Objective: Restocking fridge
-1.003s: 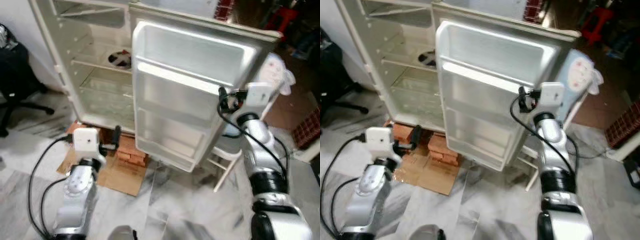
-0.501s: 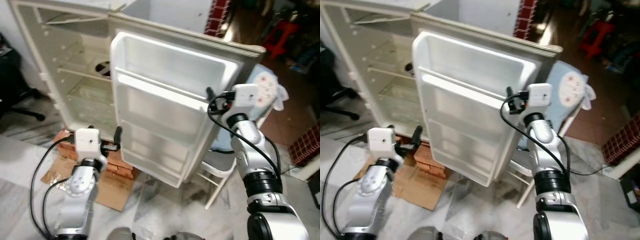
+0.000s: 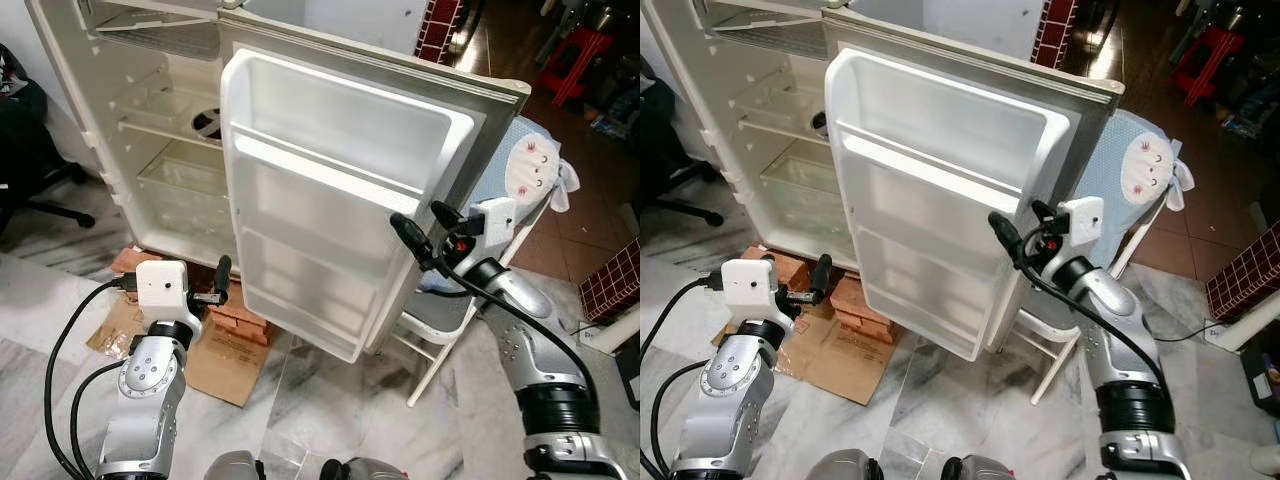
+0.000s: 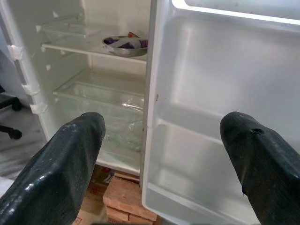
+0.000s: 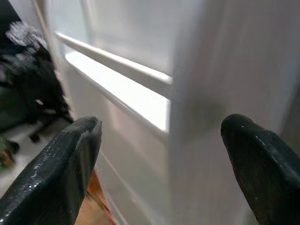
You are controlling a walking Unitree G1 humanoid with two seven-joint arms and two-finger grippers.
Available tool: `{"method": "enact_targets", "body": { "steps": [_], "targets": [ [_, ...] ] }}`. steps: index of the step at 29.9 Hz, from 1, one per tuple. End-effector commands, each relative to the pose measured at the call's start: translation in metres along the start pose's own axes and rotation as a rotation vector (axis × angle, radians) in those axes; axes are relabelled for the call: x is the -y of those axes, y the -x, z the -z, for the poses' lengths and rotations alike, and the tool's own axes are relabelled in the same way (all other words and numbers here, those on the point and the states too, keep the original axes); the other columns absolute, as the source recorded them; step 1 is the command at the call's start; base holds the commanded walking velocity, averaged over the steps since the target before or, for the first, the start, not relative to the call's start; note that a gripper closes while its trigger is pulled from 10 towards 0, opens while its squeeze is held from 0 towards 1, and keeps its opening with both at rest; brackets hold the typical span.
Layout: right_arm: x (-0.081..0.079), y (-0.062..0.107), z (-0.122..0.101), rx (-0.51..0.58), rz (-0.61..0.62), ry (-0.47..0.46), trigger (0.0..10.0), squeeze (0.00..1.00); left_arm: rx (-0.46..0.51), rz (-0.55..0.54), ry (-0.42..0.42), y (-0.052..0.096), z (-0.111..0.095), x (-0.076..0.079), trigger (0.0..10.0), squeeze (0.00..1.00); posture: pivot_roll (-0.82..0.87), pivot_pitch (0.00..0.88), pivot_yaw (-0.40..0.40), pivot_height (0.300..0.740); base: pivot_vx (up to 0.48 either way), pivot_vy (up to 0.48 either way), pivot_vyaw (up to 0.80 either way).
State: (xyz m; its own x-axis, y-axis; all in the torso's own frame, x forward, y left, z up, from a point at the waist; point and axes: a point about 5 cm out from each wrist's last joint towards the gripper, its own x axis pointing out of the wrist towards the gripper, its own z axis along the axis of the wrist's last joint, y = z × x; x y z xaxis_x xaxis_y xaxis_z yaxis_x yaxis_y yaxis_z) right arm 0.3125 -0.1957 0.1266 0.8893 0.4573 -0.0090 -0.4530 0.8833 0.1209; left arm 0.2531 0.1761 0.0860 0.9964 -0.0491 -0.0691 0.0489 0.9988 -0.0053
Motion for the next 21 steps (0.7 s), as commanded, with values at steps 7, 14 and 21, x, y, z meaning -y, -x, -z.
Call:
{"method": "enact_targets", "body": {
  "steps": [7, 14, 21],
  "targets": [
    [0.018, 0.005, 0.003, -0.099, -0.002, 0.125, 10.0, 0.0, 0.019, 0.013, -0.014, -0.001, -0.005, 0.0, 10.0, 0.0, 0.05, 0.056, -0.05, 0.74, 0.0, -0.408, 0.0],
    [0.013, 0.018, 0.021, -0.233, -0.2, 0.125, 10.0, 0.0, 0.014, 0.011, -0.02, 0.0, -0.004, -0.001, 10.0, 0.0, 0.06, 0.057, -0.049, 0.74, 0.0, -0.479, 0.0],
    [0.03, 0.013, 0.024, -0.269, -0.045, 0.231, 10.0, 0.0, 0.013, 0.018, -0.024, -0.001, -0.004, 0.001, 10.0, 0.0, 0.05, 0.055, -0.047, 0.74, 0.0, -0.48, 0.0]
  ]
}}
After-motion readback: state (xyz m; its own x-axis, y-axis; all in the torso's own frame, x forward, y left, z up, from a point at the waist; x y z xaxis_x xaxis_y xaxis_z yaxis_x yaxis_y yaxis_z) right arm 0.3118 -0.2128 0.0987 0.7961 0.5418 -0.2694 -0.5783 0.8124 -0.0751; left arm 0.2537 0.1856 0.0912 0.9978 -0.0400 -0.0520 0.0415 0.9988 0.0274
